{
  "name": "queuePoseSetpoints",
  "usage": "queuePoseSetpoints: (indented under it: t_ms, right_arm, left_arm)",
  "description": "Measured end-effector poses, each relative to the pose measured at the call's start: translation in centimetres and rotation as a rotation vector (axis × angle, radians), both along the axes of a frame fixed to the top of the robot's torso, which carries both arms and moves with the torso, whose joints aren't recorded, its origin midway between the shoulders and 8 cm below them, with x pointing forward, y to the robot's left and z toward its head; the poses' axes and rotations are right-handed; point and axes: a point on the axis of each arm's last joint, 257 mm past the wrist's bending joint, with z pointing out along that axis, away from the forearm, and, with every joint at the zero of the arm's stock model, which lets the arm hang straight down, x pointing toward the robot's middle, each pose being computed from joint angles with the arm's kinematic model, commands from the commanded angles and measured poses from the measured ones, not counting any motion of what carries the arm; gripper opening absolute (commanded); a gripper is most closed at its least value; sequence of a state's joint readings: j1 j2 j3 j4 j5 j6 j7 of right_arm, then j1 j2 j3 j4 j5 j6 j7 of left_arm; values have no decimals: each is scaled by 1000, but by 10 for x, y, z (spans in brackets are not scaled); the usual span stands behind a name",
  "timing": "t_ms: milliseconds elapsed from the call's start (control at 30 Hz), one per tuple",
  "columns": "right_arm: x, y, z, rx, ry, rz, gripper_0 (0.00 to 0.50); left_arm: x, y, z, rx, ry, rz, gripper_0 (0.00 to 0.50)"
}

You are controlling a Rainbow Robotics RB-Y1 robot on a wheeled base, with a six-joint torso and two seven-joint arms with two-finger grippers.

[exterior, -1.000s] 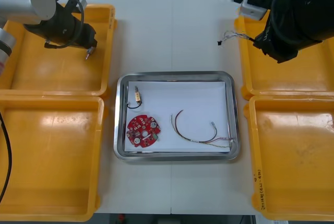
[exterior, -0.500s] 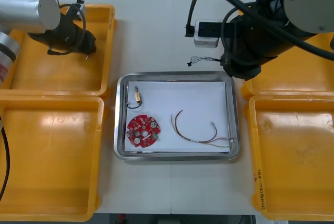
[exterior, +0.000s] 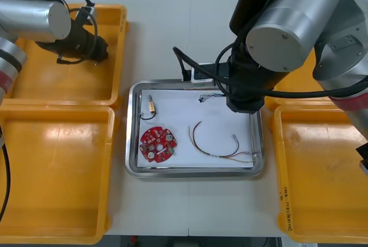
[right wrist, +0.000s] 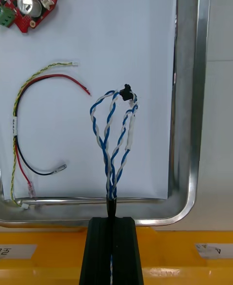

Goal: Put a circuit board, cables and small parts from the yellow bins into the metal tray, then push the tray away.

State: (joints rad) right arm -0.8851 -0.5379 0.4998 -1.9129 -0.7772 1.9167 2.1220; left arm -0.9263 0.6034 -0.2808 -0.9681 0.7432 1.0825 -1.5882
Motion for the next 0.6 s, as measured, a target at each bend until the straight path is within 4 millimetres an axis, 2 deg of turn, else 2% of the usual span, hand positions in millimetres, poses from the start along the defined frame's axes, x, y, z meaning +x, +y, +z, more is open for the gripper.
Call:
queuePoseSetpoints:
  t_ms: [33, 67, 167, 600]
  right_arm:
    - [0, -1, -5, -12, 7, -9, 0]
    - [-1, -1, -10, -20, 15, -18, 0]
    - [1, 4, -22, -16, 26, -28, 0]
    - [24, 16, -62, -4, 7, -36, 0]
  left_arm:
    - [2, 0, 1, -2, -8, 0, 401]
    - [2, -1, 2, -3, -11, 0, 278]
    - [2, -2, 2, -7, -12, -1, 2]
    - [2, -3, 2, -11, -11, -2, 0]
